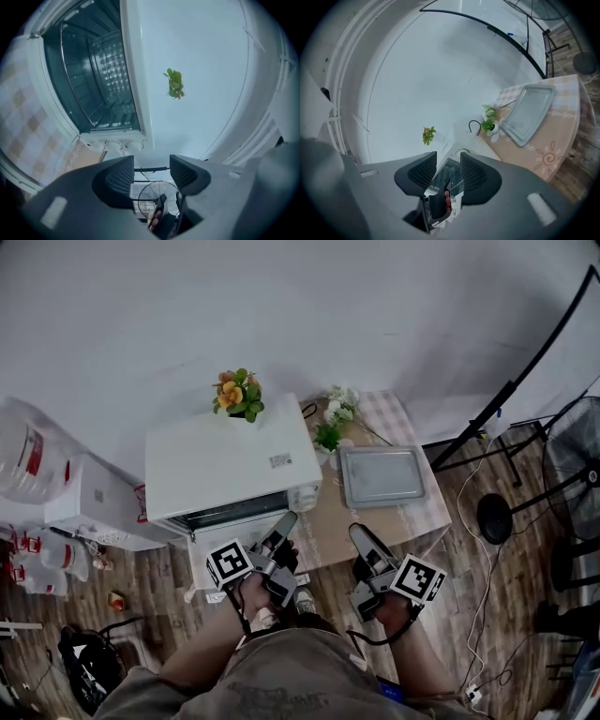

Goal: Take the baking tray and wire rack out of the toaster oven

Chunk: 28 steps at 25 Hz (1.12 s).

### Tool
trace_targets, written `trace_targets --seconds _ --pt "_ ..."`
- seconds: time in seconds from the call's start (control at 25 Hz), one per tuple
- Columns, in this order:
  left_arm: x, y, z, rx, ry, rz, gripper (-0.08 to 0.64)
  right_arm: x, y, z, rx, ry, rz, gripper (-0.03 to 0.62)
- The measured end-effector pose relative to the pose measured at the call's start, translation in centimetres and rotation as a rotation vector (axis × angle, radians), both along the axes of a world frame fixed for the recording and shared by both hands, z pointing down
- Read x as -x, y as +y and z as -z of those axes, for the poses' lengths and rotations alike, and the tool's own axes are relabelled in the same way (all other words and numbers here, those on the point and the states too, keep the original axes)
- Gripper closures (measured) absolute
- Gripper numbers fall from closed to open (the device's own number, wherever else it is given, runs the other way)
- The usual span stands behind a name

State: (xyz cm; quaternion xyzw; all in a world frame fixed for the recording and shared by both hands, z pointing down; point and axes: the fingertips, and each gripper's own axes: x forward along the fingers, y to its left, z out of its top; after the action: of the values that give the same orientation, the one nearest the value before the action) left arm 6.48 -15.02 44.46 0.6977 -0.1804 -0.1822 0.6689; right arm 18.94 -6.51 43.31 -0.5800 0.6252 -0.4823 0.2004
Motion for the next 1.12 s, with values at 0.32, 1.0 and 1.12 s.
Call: trace_targets --seconds 0.32,1.0,1.12 --pt "10.0 -0.8 1.6 -0.050 -0.009 0.172 0.318 9.8 -1.4 1.0 -0.083 -0.109 0.207 0.400" --pt "24.2 0.1 -1.5 -0.009 -0.100 0.429 0.342 18.7 -4.4 -1.2 -0.036 -0.167 0.340 0.428" --pt "24.5 -0.4 -1.7 -0.003 -0.093 0.438 0.342 19.3 -5.0 -1.5 -0.039 -0.173 0.336 0.428"
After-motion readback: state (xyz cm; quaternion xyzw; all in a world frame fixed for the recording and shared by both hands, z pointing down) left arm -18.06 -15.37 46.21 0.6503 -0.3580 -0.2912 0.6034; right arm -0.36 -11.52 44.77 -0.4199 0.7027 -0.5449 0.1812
